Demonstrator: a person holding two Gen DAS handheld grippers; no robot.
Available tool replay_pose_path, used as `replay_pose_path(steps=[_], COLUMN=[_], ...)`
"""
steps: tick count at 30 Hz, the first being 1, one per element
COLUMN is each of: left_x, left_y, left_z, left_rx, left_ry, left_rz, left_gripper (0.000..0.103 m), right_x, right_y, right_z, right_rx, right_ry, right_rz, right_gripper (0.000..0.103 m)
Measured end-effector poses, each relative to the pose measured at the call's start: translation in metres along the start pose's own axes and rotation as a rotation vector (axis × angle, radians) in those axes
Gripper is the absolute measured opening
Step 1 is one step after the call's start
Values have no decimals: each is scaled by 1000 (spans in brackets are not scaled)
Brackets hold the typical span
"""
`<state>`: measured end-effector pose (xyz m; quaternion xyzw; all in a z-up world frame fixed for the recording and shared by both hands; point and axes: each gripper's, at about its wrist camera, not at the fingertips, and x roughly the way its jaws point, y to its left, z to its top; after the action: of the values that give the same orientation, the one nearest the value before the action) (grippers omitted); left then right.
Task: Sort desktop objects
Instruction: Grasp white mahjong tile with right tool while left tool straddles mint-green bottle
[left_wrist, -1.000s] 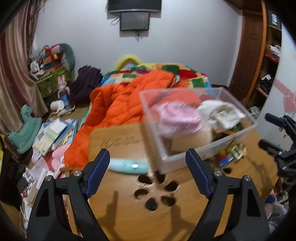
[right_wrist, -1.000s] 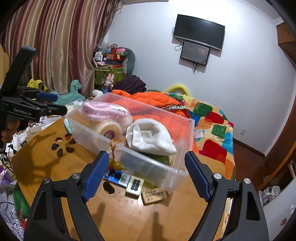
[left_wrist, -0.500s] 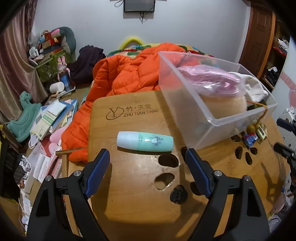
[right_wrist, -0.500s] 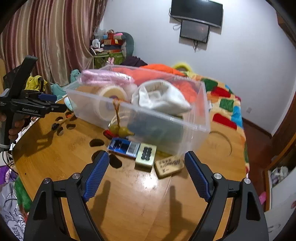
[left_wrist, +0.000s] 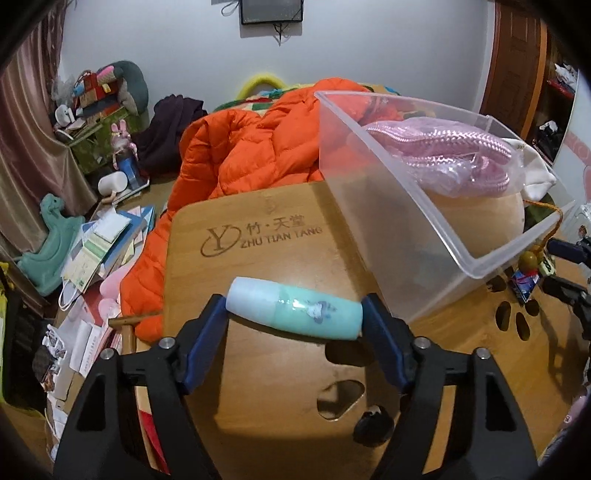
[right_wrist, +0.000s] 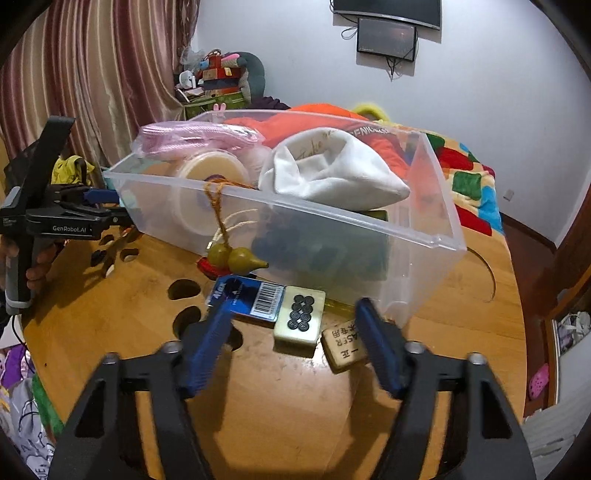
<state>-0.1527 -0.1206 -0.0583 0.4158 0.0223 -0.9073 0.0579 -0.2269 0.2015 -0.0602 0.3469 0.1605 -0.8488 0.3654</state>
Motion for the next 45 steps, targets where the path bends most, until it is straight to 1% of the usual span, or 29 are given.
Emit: replay_pose_path(steps=[1,4,8,12,14,19,26,28,31,38,45], left_x=[0,0,-2,-11,-16,-32,-52,-57,-64,-83,-94], left_y=[0,1,2,0,0,-3,-14,-19,-27,-37,-45], left_z=[0,-1,-3,-7,-8,-12,-18,-19,-20,-14,-4], left_rx=[-2,-9,-17,-13,-20,-28,-25,-20,-8,13,25], left_ry=[-4,-13,-17,-43,-50,-78,-108,-115,-126,-163,-199], left_rz=[3,8,9,19,8,-16,-47,-53,-62,-69,-77], left_gripper=[73,73,72,72,72,72,72,72,72,72,72], right_x=[1,1,2,5,6,5,-1,-3,-6,-25,-49], right_y=[-1,-2,0,3,1,-5,4,6,5,2,1], right_z=[0,1,2,4,6,7,-4,-6,-7,-6,-1], right_rx=[0,-5,-22,-40,-28,-16,-86,-88,-66,-24,-23], right_ry=[5,4,13,23,33,52,60,60,62,13,-49], right_rz=[2,7,5,-5,16,19,-12,-15,7,53,53], right_gripper=[50,41,39,39,32,23,22,22,22,22,22])
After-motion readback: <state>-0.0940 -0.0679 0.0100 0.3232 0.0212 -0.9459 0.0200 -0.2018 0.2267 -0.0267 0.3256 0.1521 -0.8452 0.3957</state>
